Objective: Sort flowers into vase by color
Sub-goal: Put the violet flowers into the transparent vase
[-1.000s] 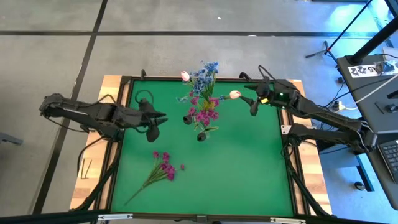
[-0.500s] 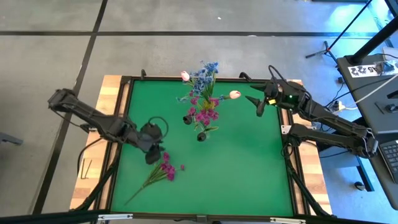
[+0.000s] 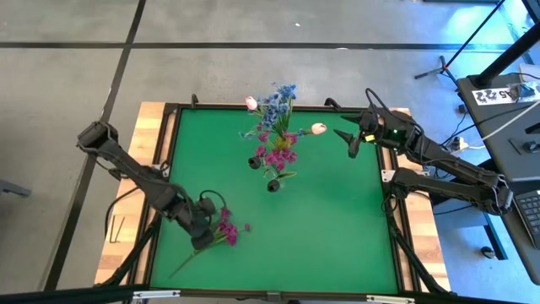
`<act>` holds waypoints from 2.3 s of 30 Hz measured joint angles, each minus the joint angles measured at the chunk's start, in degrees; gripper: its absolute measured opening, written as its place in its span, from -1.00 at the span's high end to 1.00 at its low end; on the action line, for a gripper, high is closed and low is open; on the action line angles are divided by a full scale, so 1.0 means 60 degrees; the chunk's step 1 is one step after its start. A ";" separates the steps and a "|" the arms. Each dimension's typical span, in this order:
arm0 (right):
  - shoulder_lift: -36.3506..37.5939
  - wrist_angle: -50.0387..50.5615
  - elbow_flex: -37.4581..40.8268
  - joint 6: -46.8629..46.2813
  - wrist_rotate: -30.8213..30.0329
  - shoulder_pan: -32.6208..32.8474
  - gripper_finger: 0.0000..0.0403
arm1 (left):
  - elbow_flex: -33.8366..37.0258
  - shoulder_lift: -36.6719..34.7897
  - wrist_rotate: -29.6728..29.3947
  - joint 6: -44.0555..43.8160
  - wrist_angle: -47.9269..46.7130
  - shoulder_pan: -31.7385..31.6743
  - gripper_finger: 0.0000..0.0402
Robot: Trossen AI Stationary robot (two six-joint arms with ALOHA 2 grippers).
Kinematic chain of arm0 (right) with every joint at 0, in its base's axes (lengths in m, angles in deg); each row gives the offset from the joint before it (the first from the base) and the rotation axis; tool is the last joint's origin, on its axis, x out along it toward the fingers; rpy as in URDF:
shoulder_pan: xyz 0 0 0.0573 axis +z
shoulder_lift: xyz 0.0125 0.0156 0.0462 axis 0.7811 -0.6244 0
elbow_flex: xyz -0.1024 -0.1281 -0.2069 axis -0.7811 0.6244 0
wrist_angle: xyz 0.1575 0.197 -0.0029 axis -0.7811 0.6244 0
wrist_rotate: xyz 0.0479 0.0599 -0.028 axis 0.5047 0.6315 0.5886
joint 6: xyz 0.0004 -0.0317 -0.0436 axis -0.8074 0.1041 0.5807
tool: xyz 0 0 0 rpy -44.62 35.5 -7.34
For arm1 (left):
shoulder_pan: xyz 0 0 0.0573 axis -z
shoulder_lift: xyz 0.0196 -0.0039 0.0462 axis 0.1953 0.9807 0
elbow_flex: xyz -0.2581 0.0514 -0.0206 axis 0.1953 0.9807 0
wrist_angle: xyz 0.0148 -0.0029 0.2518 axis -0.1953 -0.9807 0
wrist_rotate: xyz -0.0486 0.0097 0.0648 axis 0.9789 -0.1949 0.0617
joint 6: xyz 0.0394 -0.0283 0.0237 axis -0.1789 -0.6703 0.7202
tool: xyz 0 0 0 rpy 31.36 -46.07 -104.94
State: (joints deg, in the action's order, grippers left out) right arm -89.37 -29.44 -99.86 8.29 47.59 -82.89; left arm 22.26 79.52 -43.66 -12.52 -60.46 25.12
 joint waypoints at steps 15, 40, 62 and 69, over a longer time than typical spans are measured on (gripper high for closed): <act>-0.0004 -0.0011 0.0000 0.0002 0.0008 0.0000 -0.32 | 0.0000 0.1666 0.1608 -0.1276 0.0839 0.0722 -0.04; -0.0004 0.0055 0.0000 0.0006 0.0019 0.0000 -0.32 | -0.0026 0.3304 0.3267 -0.2575 0.0688 0.0176 0.09; 0.0040 -0.0106 0.0000 0.0180 0.0354 0.0001 -0.32 | -0.2169 0.3329 0.1927 -0.0119 -0.1441 -0.1538 0.95; 0.0076 -0.0091 0.0000 0.0227 0.0354 0.0004 -0.32 | -0.4179 0.3321 0.1743 0.1324 -0.3411 -0.1575 0.96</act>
State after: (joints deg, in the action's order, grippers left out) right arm -88.91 -29.99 -99.86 9.65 49.71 -82.87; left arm -2.81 99.45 -33.20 -4.57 -80.92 15.67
